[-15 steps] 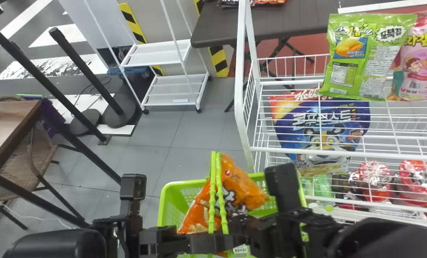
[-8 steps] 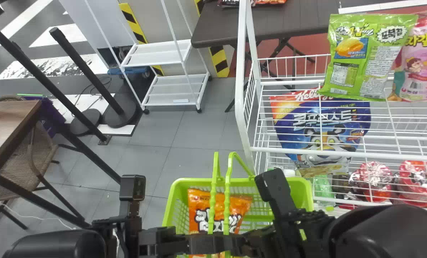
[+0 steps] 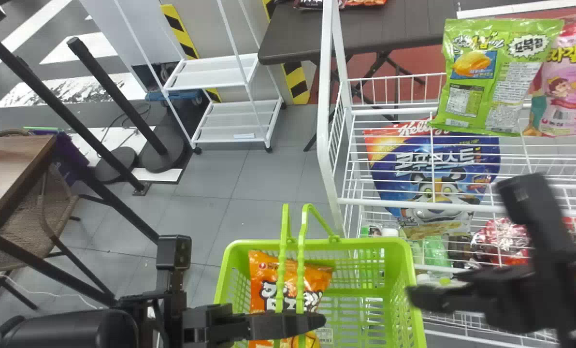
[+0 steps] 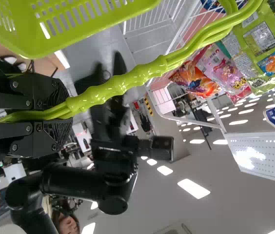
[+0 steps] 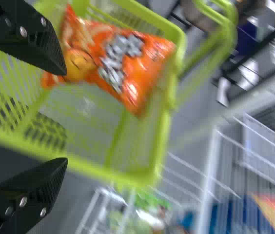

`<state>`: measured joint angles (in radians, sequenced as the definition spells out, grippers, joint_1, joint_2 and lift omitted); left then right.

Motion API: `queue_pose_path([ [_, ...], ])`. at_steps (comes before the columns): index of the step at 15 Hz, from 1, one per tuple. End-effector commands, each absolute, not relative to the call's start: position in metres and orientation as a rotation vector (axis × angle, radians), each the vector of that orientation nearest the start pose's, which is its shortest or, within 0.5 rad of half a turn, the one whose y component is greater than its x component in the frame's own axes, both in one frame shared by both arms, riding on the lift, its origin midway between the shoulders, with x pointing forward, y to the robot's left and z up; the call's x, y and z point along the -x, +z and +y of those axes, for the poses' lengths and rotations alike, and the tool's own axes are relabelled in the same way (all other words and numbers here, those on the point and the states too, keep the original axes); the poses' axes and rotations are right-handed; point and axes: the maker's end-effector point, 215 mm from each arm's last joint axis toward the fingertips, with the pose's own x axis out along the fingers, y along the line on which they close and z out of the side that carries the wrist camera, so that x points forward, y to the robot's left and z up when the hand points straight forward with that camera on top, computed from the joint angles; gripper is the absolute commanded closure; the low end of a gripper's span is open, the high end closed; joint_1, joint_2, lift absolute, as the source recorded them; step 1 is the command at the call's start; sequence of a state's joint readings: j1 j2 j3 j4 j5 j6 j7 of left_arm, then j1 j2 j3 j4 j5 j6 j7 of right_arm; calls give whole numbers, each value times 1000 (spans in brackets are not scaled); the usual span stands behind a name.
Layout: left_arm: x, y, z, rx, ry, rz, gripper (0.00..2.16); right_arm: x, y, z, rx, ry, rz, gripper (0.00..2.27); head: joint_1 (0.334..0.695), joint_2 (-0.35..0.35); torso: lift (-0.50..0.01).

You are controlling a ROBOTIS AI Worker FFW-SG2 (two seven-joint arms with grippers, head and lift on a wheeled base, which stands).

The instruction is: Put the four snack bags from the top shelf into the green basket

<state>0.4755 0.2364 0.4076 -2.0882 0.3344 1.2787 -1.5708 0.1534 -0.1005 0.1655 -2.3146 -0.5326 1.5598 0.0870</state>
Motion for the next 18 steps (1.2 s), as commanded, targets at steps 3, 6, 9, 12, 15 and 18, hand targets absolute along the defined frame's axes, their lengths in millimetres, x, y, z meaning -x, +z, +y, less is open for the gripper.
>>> queue_pose_path([
  [3,-231,-367,188,935,-1164,793,2148,-395,-398,-106,-182,510,914,76,695,281,0],
  [6,-232,-368,193,938,-1150,790,2148,-503,-383,-147,-174,373,702,76,695,157,0],
  [9,-231,-369,192,945,-1151,792,2148,-597,-358,-172,-157,298,471,76,695,63,0],
  [12,-229,-372,196,949,-1143,787,2148,-631,-366,-165,-99,294,445,83,695,35,0],
  [15,-228,-374,197,951,-1139,784,2148,-652,-385,-152,-66,315,485,188,695,41,0],
  [18,-227,-375,198,954,-1135,783,2148,-652,-401,-120,-95,410,529,680,695,63,0],
])
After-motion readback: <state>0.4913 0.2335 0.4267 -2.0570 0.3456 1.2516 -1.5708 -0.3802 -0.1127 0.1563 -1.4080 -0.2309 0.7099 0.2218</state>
